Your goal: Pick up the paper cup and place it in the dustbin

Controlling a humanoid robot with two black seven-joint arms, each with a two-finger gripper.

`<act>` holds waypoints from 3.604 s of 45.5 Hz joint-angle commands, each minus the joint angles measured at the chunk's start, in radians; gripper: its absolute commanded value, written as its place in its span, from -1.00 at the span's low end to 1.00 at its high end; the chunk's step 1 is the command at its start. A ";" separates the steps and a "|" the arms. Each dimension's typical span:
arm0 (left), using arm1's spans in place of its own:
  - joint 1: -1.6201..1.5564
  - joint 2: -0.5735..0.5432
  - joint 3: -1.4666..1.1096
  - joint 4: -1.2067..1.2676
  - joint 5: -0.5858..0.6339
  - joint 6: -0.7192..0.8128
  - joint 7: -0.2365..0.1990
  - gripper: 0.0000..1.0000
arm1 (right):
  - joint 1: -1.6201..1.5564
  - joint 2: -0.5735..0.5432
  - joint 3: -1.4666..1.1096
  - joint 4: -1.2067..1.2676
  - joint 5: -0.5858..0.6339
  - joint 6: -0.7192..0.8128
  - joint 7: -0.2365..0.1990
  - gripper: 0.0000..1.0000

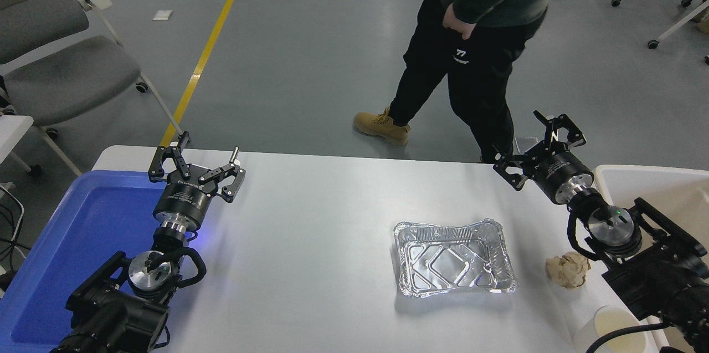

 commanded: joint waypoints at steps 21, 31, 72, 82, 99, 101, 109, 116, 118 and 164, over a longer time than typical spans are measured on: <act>0.000 -0.002 -0.010 0.000 -0.002 0.000 0.000 0.98 | 0.010 -0.002 -0.004 0.001 -0.013 0.000 0.000 1.00; 0.000 -0.002 -0.010 0.000 -0.002 0.000 0.000 0.98 | 0.017 0.000 -0.004 -0.001 -0.013 0.000 0.000 1.00; 0.000 -0.002 -0.010 0.000 -0.002 0.000 0.000 0.98 | 0.019 -0.003 -0.024 0.007 -0.031 0.002 -0.002 1.00; 0.000 -0.002 -0.010 0.000 -0.002 0.000 0.000 0.98 | 0.036 -0.020 -0.024 0.007 -0.033 0.000 -0.002 1.00; 0.000 -0.002 -0.010 0.000 -0.002 0.000 0.000 0.98 | 0.149 -0.115 -0.127 0.010 -0.132 0.002 -0.009 1.00; 0.000 -0.002 -0.010 0.000 -0.002 0.000 0.000 0.98 | 0.181 -0.132 -0.157 0.010 -0.151 -0.001 -0.011 1.00; 0.000 -0.002 -0.010 0.000 0.000 0.001 0.000 0.98 | 0.298 -0.246 -0.360 0.065 -0.183 -0.014 -0.014 1.00; 0.000 -0.002 -0.010 0.000 -0.002 0.000 0.000 0.98 | 0.402 -0.329 -0.547 0.174 -0.192 -0.020 -0.012 1.00; 0.000 -0.002 -0.010 0.000 0.000 0.000 0.000 0.98 | 0.457 -0.329 -0.619 0.180 -0.201 -0.020 -0.012 1.00; 0.000 -0.002 -0.009 0.000 0.000 0.000 0.000 0.98 | 1.807 -0.214 -2.267 0.957 -0.461 0.051 0.030 1.00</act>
